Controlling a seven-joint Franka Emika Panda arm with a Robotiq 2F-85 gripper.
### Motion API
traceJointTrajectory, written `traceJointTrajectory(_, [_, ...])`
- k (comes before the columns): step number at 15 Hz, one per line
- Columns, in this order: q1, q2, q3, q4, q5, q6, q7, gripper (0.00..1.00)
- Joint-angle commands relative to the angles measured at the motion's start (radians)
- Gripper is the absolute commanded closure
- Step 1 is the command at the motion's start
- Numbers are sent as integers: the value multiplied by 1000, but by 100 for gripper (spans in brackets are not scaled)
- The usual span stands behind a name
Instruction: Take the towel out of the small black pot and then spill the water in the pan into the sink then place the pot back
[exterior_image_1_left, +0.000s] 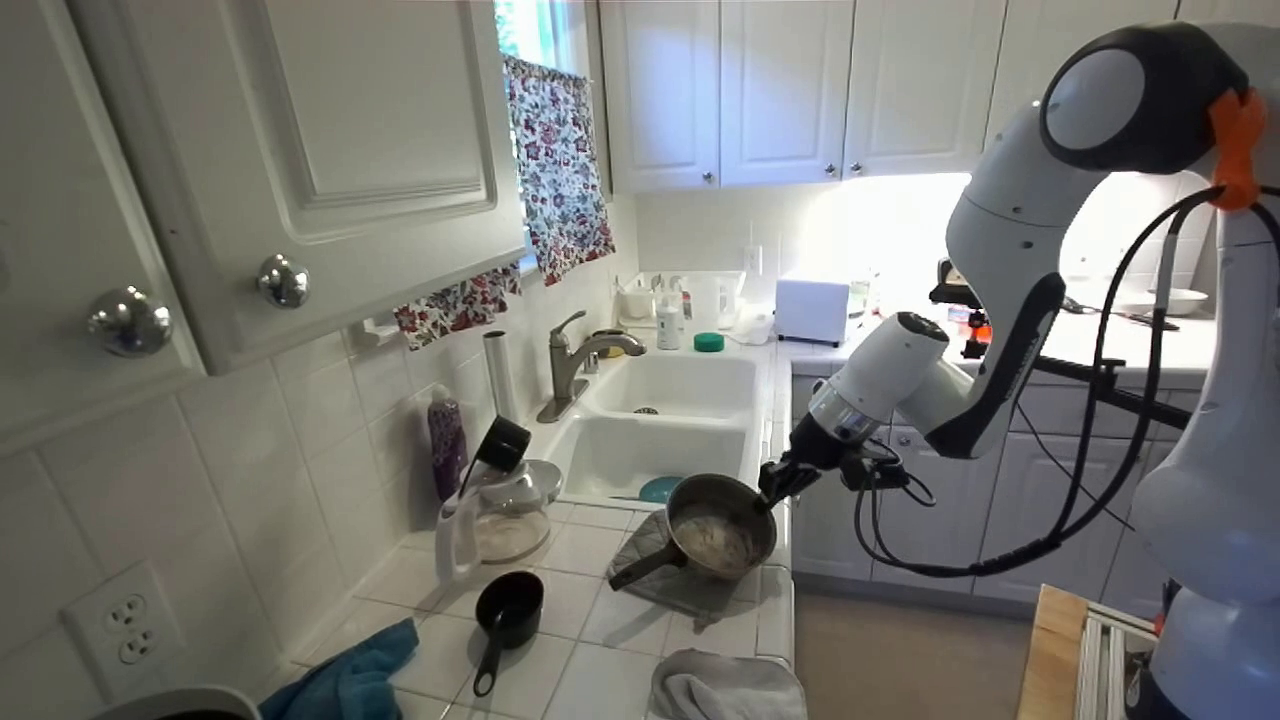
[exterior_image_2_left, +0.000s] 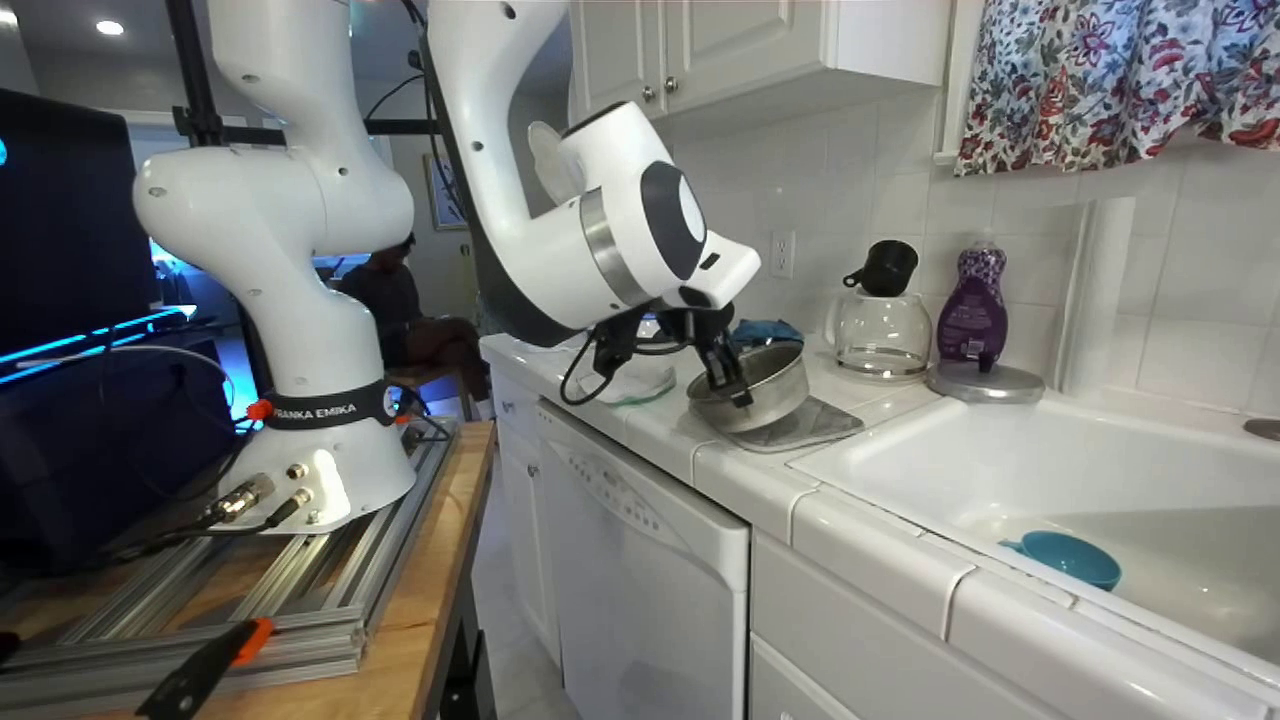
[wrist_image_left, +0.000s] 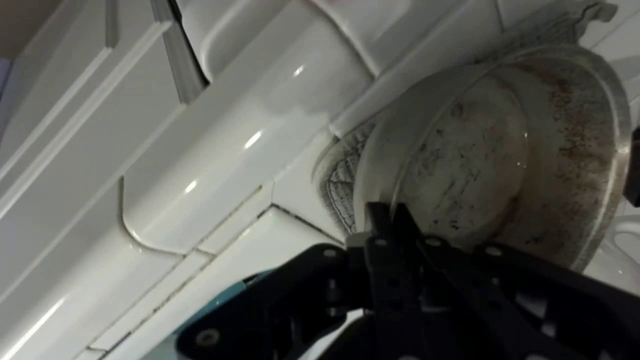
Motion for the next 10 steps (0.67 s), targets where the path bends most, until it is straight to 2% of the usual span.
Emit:
traceJointTrajectory(1, [52,-22,-86,50,-149,93,269,99])
traceJointTrajectory(6, [56,-39,-99,236,-159,266,557,99])
traceJointTrajectory(8, [101,-13,-136,301,-195,290,675,99])
traceJointTrajectory(10, [185,20,-223,348,-313,334,808,99])
